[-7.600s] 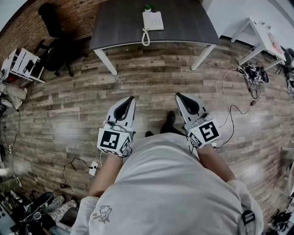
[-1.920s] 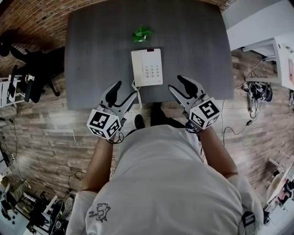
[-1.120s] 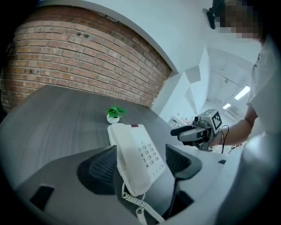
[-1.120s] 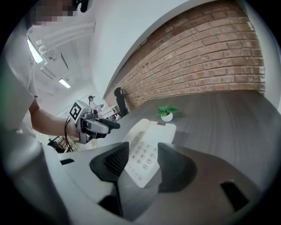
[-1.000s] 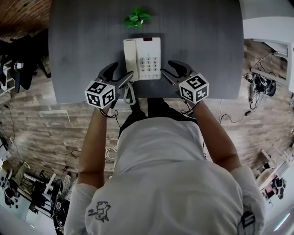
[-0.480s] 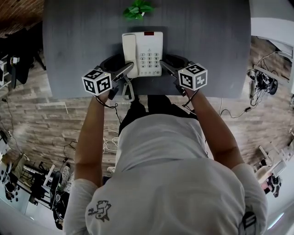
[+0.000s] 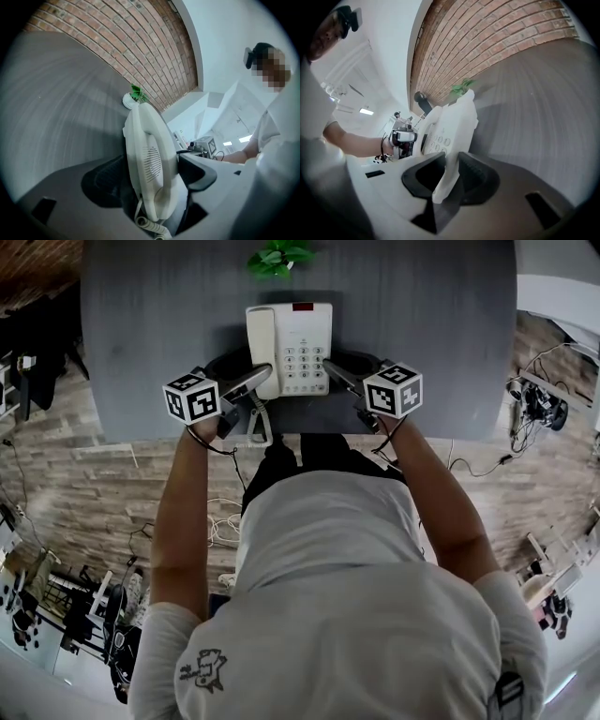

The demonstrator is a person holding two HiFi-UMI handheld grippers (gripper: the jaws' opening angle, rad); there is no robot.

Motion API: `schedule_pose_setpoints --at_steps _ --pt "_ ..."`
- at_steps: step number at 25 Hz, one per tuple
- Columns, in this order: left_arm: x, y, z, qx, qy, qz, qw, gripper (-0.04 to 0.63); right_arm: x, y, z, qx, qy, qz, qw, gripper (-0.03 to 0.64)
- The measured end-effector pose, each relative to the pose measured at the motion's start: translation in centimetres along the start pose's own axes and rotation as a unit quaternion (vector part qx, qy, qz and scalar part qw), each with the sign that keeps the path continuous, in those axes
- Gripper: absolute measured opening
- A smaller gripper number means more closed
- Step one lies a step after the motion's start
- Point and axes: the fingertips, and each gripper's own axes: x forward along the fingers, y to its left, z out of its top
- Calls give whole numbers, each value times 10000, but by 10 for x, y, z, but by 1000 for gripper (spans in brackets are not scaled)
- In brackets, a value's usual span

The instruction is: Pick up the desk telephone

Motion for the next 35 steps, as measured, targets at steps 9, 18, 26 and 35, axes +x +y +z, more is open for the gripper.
schedule_pose_setpoints --at_steps 9,18,26,35 --pt "3 -5 -2 -341 -52 -353 9988 334 2 0 1 295 17 309 9991 89" --pt "1 -6 -1 -456 -49 -133 9989 313 1 0 0 430 202 312 9984 78" --pt "-13 -27 2 -552 -198 -88 9982 308 -13 21 -1 515 196 438 9975 80" --pt "-53 -54 -7 -346 -251 -163 9990 304 -25 68 -1 205 -12 298 9993 77"
